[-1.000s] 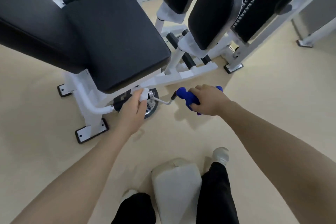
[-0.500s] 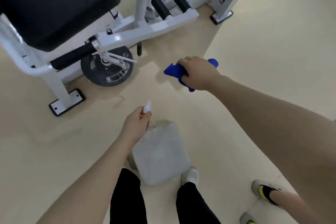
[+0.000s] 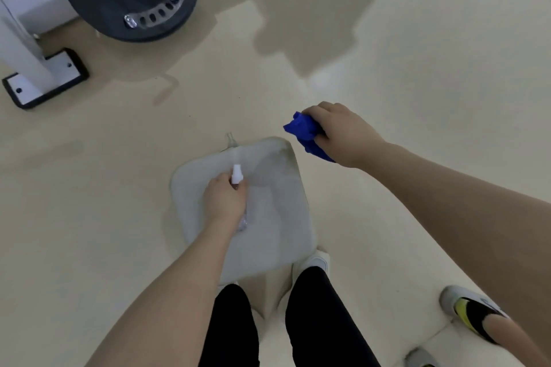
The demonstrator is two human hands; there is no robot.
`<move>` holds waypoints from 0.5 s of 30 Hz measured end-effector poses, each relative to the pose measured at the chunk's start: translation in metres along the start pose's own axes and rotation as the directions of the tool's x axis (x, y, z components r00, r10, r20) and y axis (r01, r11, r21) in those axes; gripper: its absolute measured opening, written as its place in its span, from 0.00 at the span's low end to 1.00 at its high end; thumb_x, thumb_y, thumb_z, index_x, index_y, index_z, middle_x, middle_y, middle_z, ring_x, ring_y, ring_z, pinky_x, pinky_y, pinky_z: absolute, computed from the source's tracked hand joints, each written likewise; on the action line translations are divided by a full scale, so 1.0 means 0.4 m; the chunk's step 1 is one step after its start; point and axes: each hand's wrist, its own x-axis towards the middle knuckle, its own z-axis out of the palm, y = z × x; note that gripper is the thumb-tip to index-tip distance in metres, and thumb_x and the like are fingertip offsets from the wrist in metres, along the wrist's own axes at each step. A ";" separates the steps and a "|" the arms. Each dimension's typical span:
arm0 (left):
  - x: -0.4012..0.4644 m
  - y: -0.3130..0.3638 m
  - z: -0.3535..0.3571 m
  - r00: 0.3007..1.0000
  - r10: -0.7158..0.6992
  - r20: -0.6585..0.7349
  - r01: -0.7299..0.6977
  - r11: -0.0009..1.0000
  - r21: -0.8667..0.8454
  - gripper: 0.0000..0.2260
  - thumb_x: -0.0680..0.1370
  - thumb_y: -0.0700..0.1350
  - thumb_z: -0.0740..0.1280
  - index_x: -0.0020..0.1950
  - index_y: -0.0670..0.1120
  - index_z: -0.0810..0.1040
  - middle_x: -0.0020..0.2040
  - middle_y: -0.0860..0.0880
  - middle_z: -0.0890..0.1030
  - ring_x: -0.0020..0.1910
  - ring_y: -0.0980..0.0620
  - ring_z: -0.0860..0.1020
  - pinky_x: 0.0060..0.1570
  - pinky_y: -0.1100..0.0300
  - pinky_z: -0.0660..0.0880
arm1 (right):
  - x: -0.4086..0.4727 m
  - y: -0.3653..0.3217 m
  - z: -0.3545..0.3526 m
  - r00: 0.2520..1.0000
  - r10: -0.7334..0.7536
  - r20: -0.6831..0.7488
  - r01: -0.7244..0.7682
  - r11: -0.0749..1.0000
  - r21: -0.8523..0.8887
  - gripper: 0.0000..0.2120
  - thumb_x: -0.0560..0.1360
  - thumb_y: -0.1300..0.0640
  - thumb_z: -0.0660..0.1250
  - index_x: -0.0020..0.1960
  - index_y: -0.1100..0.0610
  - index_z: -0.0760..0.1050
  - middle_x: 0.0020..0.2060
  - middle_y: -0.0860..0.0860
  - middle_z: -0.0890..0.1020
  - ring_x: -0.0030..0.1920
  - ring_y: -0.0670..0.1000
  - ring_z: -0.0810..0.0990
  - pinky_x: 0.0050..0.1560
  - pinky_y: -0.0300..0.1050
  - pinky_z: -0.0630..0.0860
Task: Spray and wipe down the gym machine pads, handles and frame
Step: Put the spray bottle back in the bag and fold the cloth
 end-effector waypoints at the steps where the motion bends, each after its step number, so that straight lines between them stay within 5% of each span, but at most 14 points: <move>1: 0.007 -0.007 0.018 1.000 -0.001 -0.025 0.001 1.000 -0.013 0.12 0.77 0.49 0.63 0.45 0.39 0.74 0.48 0.38 0.79 0.47 0.39 0.77 0.44 0.51 0.72 | -0.001 0.018 0.028 1.000 0.001 0.004 -0.001 1.000 -0.004 0.16 0.75 0.64 0.58 0.62 0.58 0.71 0.54 0.55 0.76 0.53 0.58 0.73 0.54 0.52 0.71; 5: -0.002 0.000 0.048 0.993 -0.008 -0.120 0.007 1.000 -0.009 0.19 0.74 0.48 0.67 0.59 0.39 0.69 0.59 0.39 0.72 0.57 0.40 0.73 0.54 0.48 0.71 | -0.021 0.049 0.075 1.000 0.028 -0.002 -0.028 0.999 0.043 0.16 0.75 0.63 0.59 0.63 0.58 0.71 0.54 0.55 0.76 0.54 0.57 0.72 0.53 0.49 0.70; 11: -0.050 0.014 0.000 0.993 0.116 -0.026 -0.099 0.928 0.359 0.37 0.75 0.56 0.65 0.75 0.41 0.51 0.70 0.41 0.64 0.68 0.42 0.64 0.61 0.50 0.64 | -0.079 0.050 0.032 1.000 0.004 0.008 -0.005 0.999 0.043 0.14 0.76 0.63 0.59 0.62 0.57 0.71 0.55 0.54 0.76 0.52 0.57 0.73 0.50 0.47 0.70; 15: -0.103 0.074 -0.080 0.993 0.120 0.005 -0.117 0.956 0.268 0.28 0.78 0.52 0.61 0.73 0.40 0.59 0.71 0.41 0.63 0.69 0.42 0.62 0.63 0.51 0.62 | -0.134 0.010 -0.053 0.994 0.060 -0.090 -0.069 0.993 -0.100 0.18 0.77 0.59 0.60 0.67 0.52 0.67 0.59 0.51 0.75 0.57 0.56 0.71 0.66 0.52 0.60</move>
